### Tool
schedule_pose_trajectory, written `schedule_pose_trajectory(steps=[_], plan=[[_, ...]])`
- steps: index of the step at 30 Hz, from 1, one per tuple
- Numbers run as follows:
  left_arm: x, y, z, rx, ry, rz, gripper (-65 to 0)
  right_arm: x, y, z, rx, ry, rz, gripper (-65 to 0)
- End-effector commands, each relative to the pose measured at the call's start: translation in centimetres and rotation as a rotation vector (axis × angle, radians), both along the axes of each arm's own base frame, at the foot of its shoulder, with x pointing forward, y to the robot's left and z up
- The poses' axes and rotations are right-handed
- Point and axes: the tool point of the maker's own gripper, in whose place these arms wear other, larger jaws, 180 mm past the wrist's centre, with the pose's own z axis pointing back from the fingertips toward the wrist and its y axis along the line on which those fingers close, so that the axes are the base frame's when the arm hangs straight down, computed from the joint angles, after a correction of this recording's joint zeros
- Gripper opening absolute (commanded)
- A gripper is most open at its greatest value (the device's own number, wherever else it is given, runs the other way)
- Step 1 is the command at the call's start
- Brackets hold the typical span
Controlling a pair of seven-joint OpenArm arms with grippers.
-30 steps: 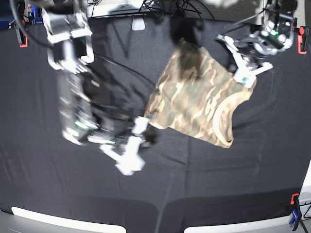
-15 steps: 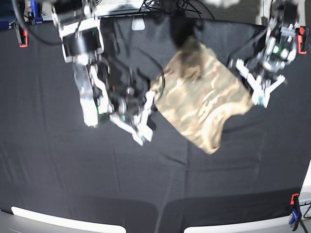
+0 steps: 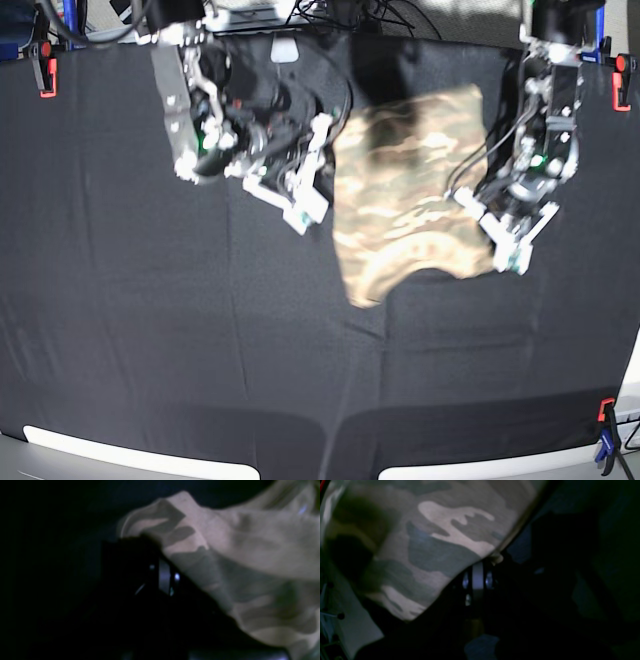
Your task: Layout the t-shirt on the table in an organized manner, then fold the t-shirt properly
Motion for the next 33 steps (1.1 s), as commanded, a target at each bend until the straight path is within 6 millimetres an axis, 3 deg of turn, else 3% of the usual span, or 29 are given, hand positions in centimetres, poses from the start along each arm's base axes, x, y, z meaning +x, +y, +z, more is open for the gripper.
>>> schedule_pose_trajectory(steps=[1, 5, 8, 13, 17, 23, 26, 33], plan=[[1.5, 0.2, 1.9, -0.007, -0.066, 0.004, -65.0, 0.8, 0.9, 1.9, 0.062, -0.052, 0.001, -65.0], [2.1, 0.3, 2.7, -0.006, -0.090, 0.003, -65.0, 0.2, 0.8, 2.3, 0.070, -0.056, -0.014, -65.0], [1.8, 0.3, 3.0, -0.040, -0.073, 0.008, -65.0, 0.9, -0.7, 3.1, 0.072, -0.082, -0.080, -65.0], [0.4, 1.1, 4.2, -0.033, -0.077, 0.003, -65.0, 2.7, -6.4, 5.9, 0.042, -0.184, -0.261, -65.0], [-2.6, 2.5, 4.8, -0.054, -0.061, 0.060, -65.0, 2.3, -11.8, 7.7, -0.004, -0.233, -0.407, -65.0], [-9.5, 5.2, 6.2, -0.019, -0.046, 0.118, -65.0, -2.2, -17.3, 8.4, -0.091, -0.186, -0.534, -65.0], [-13.4, 5.5, 6.4, 0.010, -0.004, 0.087, -65.0, -5.2, -19.4, 8.3, -0.154, -0.139, -0.576, -65.0], [-24.2, 6.8, 3.3, 0.060, 0.265, 0.075, -65.0, -14.0, -23.0, 6.1, -0.305, 0.070, -0.641, -65.0]])
